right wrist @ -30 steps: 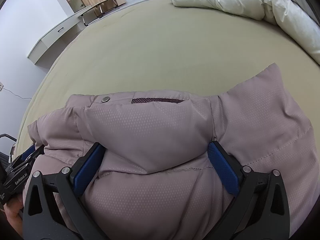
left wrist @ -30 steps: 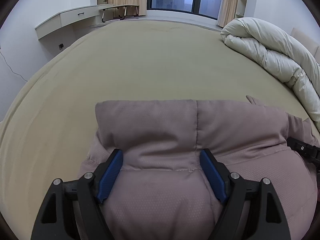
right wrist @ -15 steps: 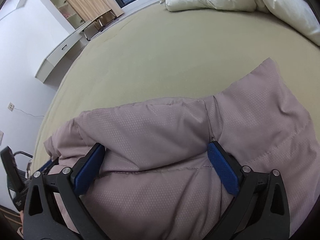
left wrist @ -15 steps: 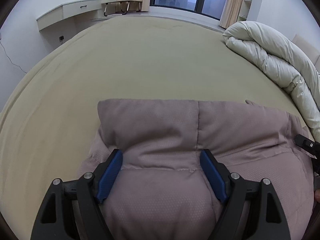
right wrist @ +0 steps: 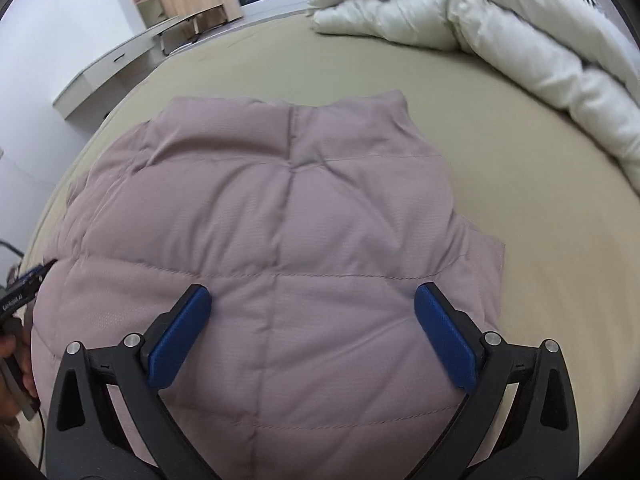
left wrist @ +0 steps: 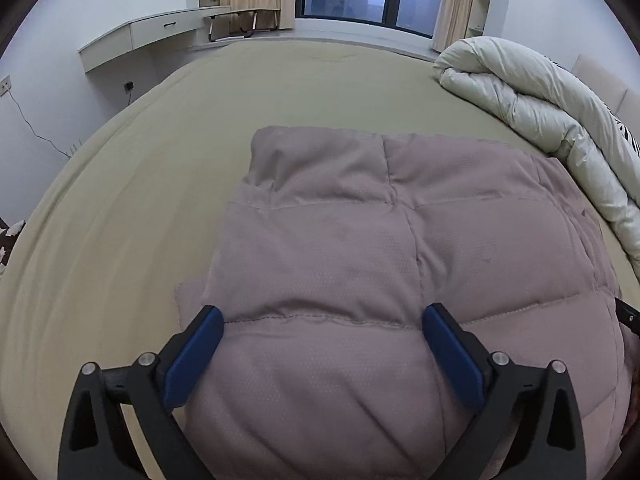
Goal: Fold large clothes
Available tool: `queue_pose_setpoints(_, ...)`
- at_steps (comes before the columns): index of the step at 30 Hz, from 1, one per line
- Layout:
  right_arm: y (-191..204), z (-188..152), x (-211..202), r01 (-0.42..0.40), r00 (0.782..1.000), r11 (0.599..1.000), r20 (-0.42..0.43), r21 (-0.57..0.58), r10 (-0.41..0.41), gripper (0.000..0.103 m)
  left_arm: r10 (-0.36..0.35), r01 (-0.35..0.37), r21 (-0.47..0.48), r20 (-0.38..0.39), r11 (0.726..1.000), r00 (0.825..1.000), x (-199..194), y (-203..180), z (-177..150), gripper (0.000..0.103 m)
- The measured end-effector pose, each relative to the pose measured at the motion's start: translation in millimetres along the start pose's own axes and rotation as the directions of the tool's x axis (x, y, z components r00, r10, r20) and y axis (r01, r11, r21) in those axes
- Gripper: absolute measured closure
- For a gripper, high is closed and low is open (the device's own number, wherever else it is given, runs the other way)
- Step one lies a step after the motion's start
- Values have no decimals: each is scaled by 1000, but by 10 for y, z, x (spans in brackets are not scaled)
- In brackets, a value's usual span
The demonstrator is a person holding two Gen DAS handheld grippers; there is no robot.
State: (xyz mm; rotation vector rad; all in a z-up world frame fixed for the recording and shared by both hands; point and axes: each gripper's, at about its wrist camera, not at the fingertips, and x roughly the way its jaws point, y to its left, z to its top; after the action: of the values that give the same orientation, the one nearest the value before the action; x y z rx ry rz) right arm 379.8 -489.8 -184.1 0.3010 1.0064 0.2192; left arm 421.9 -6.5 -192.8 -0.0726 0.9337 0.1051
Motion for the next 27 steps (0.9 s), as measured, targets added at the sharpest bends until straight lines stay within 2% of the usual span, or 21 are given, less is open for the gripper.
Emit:
queue_pose_setpoints(3,-89,-20,112,-20,1000,999,-6,28,20,0,-8,8,-2,7,1000,1000,71,6,-22,0)
queue_pose_setpoints(9,-296,-115,183,-75,997,994,37,85,72,0,-38,39,-31,33,999,999,143,46,-54,0)
queue_pose_setpoints(15,-592,-193,141,-174,984,969,71,175,164,0,-92,92,-84,9,992,996,105,189,-22,0)
queue_pose_setpoints(17,-702,-204,24,-212,976,949,93,231,196,2,-91,90,-124,-8,988,996,-83,241,-6,8)
queue_pose_setpoints(18,-746,-204,-58,-215,976,939,101,269,194,2,-85,85,-115,7,990,996,-268,229,-27,17)
queue_pose_setpoints(19,-779,-228,-201,-196,979,934,107,299,171,2,-62,65,-85,43,994,997,-500,184,-74,19)
queue_pose_setpoints(21,-676,-324,-574,-146,984,962,131,232,118,2,-63,67,-34,116,997,991,-881,65,-223,18)
queue_pose_setpoints(22,-550,-419,-760,-156,980,973,151,168,131,2,-83,83,6,134,997,987,-1022,-14,-329,16)
queue_pose_setpoints(24,-200,-637,-994,-158,978,987,147,44,149,2,-75,66,80,115,995,991,-1046,-154,-515,13)
queue_pose_setpoints(26,-6,-843,-996,-96,990,994,96,-42,100,2,-51,47,109,34,993,998,-801,-179,-688,12)
queue_pose_setpoints(27,17,-953,-892,-57,997,998,47,-37,59,2,-68,64,86,38,994,997,-726,-117,-742,9)
